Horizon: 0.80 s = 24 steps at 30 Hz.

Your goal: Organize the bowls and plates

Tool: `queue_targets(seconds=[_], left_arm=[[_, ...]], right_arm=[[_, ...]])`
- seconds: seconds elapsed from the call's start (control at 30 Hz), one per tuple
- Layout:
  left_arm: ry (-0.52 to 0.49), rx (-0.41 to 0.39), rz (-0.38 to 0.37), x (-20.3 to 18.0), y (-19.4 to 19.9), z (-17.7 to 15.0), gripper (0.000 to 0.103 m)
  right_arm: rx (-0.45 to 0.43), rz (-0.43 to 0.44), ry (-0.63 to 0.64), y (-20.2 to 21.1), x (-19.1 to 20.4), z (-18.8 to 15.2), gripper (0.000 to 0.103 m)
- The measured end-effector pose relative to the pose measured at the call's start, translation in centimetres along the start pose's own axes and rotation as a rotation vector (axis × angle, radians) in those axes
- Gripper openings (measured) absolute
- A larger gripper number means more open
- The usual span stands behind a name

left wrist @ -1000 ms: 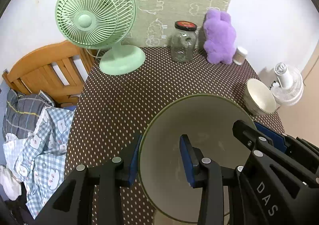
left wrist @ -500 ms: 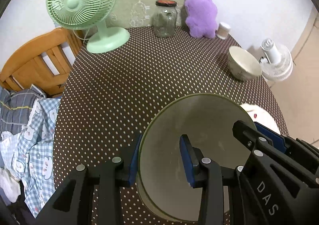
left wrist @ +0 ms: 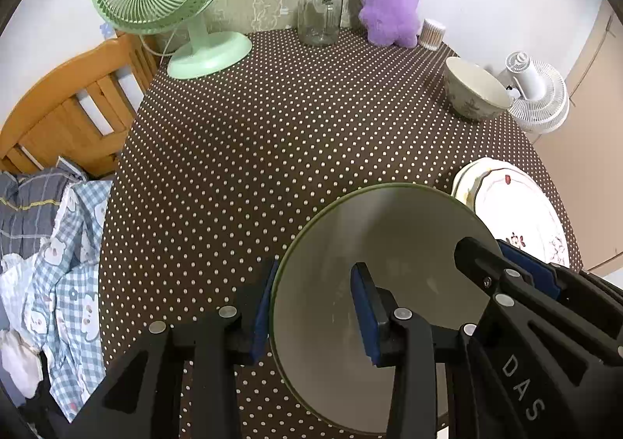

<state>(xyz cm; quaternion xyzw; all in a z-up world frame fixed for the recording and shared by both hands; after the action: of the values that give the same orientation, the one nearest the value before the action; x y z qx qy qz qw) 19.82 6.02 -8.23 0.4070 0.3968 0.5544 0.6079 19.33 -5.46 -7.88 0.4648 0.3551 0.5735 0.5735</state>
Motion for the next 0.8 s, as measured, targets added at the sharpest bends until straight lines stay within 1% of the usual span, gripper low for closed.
queue_targets(seconds=[0.3,0.43,0.57,0.8], left_arm=[[-0.004,0.015,-0.010,0.4,-1.1,-0.6,0.038],[-0.015,0.003,-0.012,0.4,-1.3,-0.5,0.038],[-0.044,-0.018,0.004,0.0,-1.7,-0.2,0.038],[-0.062,-0.029,0.011,-0.2,-1.8,-0.1,0.038]], right_arm=[[0.023,-0.013,-0.007,-1.0,0.4,-0.4,0.025],[0.019,-0.021,-0.007,-1.3,0.6,-0.6,0.025],[0.010,-0.020,-0.007,-1.8,0.4,-0.4,0.025],[-0.001,-0.019,0.008,-2.1,0.3,-0.2,0.025]])
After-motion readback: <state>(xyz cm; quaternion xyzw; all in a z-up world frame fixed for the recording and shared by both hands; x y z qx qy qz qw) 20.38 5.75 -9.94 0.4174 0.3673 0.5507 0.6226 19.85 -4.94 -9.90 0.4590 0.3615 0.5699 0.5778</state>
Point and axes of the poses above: each gripper's, at about its wrist camera, not at the fingertips, and y roughly against the way its jaws point, x to its left, z to its top, the point moved 2 cm from there along -y, roughly the way its jaws point, and after that the axes turned 6 degrees about x, right-handed, at the moved point
